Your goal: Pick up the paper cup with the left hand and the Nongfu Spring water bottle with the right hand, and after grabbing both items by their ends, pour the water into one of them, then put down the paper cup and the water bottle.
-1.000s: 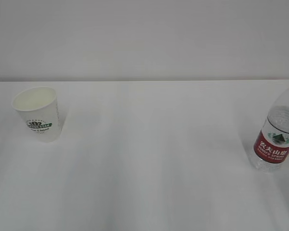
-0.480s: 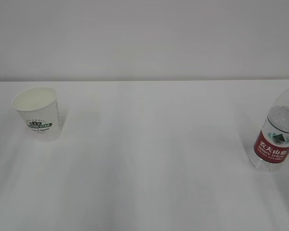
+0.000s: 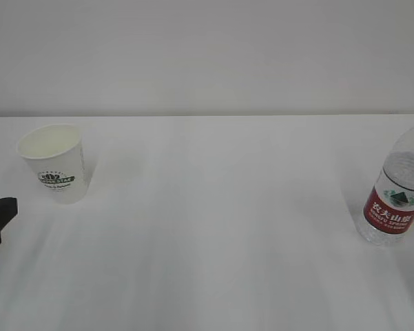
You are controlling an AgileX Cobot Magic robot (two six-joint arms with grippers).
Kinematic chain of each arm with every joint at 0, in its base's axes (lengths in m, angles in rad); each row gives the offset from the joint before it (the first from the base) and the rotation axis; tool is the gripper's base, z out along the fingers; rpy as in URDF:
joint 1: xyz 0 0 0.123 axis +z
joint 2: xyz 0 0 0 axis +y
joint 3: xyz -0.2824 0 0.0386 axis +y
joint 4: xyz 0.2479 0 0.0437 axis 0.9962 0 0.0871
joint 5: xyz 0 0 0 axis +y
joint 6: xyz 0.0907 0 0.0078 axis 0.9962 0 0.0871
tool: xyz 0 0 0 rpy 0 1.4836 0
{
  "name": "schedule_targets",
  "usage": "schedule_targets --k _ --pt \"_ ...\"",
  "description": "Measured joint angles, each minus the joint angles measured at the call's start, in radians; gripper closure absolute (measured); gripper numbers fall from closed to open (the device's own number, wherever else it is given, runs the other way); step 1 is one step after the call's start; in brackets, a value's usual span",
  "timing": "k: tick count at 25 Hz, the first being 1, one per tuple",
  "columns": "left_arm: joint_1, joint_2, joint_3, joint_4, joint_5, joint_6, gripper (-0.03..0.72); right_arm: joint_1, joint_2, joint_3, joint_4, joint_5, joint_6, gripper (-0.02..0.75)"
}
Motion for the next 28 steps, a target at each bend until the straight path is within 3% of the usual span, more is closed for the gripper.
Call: schedule_targets --k 4,14,20,28 --pt "-0.007 0.000 0.030 -0.009 -0.035 0.000 0.200 0.000 0.004 0.083 -0.038 -0.085 0.053 0.150" --pt "-0.007 0.000 0.093 -0.011 -0.070 -0.013 0.202 0.000 0.166 0.201 -0.288 -0.311 0.190 0.150" --pt "-0.007 0.000 0.179 -0.015 -0.152 -0.036 0.202 0.000 0.291 0.203 -0.318 -0.357 0.194 0.150" --pt "-0.007 0.000 0.190 -0.015 -0.182 -0.047 0.205 0.000 0.392 0.203 -0.279 -0.398 0.147 0.156"
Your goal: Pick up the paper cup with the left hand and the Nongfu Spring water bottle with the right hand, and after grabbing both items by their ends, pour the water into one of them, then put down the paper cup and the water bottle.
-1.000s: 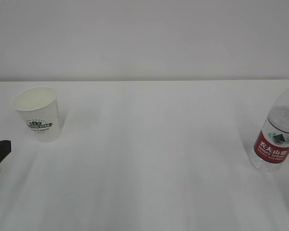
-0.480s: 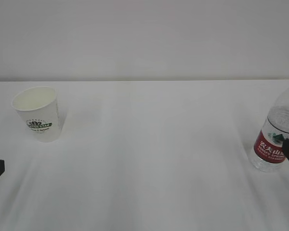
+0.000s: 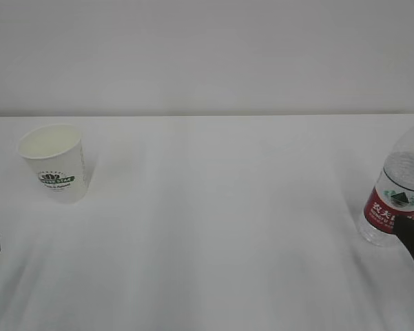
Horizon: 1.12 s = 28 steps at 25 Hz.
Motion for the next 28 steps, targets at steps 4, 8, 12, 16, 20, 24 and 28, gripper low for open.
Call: schedule_targets --k 4,8,12,16,20,24,28 --pt "0.000 0.000 0.000 0.000 -0.006 -0.011 0.210 0.000 0.031 0.000 0.067 -0.015 -0.056 0.216" --pt "0.000 0.000 0.000 0.000 -0.006 -0.013 0.211 0.000 0.079 0.000 0.087 -0.058 -0.072 0.253" --pt "0.000 0.000 0.000 0.000 -0.006 -0.014 0.212 0.000 0.147 0.000 0.096 -0.144 -0.079 0.256" --pt "0.000 0.000 0.000 0.000 0.003 -0.014 0.213 0.000 0.225 0.000 0.136 -0.231 -0.103 0.256" --pt "0.000 0.000 0.000 0.000 0.009 -0.015 0.213 0.000 0.319 0.000 0.155 -0.339 -0.126 0.256" --pt "0.000 0.000 0.000 0.000 0.009 -0.015 0.213 0.000 0.406 0.021 0.182 -0.465 -0.143 0.256" --pt "0.000 0.000 0.000 0.000 0.010 -0.015 0.213 0.000 0.439 0.040 0.219 -0.479 -0.160 0.256"
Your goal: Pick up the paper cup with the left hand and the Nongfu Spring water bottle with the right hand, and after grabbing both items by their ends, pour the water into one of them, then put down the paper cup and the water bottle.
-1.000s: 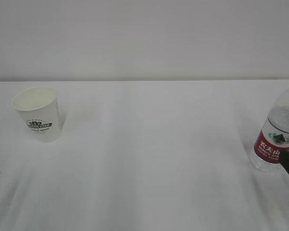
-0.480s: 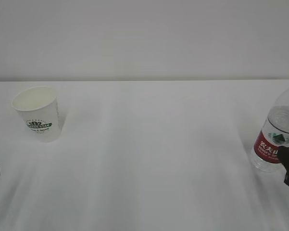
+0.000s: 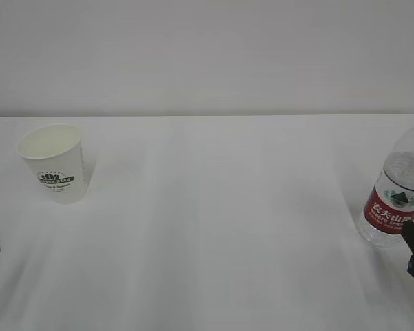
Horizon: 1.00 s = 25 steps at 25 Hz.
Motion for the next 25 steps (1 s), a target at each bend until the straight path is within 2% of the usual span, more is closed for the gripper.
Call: schedule_targets --k 9,16,19,21,25 --pt "0.000 0.000 0.000 0.000 -0.136 -0.012 0.213 0.000 0.002 0.002 0.002 -0.011 -0.006 0.256" --pt "0.000 0.030 0.009 -0.018 -0.140 -0.046 0.213 0.000 0.004 0.002 0.000 -0.012 -0.006 0.257" --pt "0.000 0.094 0.018 -0.014 -0.163 -0.066 0.213 0.000 0.004 0.002 0.006 -0.013 -0.006 0.257" --pt "0.000 0.160 0.018 0.029 -0.198 -0.075 0.213 0.000 0.004 0.002 0.006 -0.013 -0.006 0.257" --pt "0.000 0.342 0.018 0.090 -0.383 -0.082 0.213 0.000 0.004 0.002 0.006 -0.013 -0.006 0.258"
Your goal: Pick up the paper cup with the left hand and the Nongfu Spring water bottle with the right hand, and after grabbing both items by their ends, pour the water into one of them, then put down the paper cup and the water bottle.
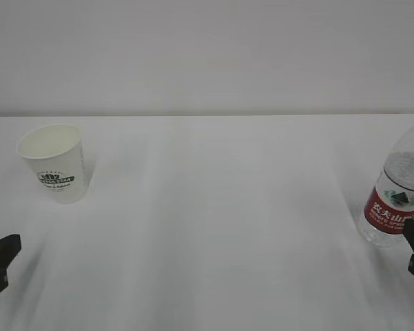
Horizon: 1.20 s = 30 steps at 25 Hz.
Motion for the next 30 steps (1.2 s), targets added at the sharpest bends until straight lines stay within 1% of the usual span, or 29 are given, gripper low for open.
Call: schedule_targets --k 1,3,6,9,15,23,30 --pt "0.000 0.047 0.000 0.008 -0.062 -0.008 0.213 0.000 0.000 0.000 0.000 0.000 0.003 0.258" --pt "0.000 0.118 -0.004 0.044 -0.117 -0.028 0.218 0.000 0.000 0.004 -0.022 0.000 0.021 0.257" --pt "0.000 0.189 -0.017 0.099 -0.139 -0.044 0.230 0.000 0.000 0.008 -0.056 0.000 0.030 0.258" --pt "0.000 0.208 -0.017 0.121 -0.141 -0.046 0.235 0.000 0.000 0.008 -0.063 -0.002 0.030 0.258" --pt "0.000 0.208 -0.017 0.121 -0.150 -0.048 0.260 0.000 0.000 0.008 -0.081 -0.002 0.030 0.258" --pt "0.000 0.208 -0.037 0.121 -0.150 -0.049 0.340 0.000 0.000 0.008 -0.071 -0.002 0.030 0.258" --pt "0.000 0.192 -0.104 0.119 -0.150 -0.050 0.351 0.000 0.000 0.008 -0.047 -0.002 0.030 0.258"
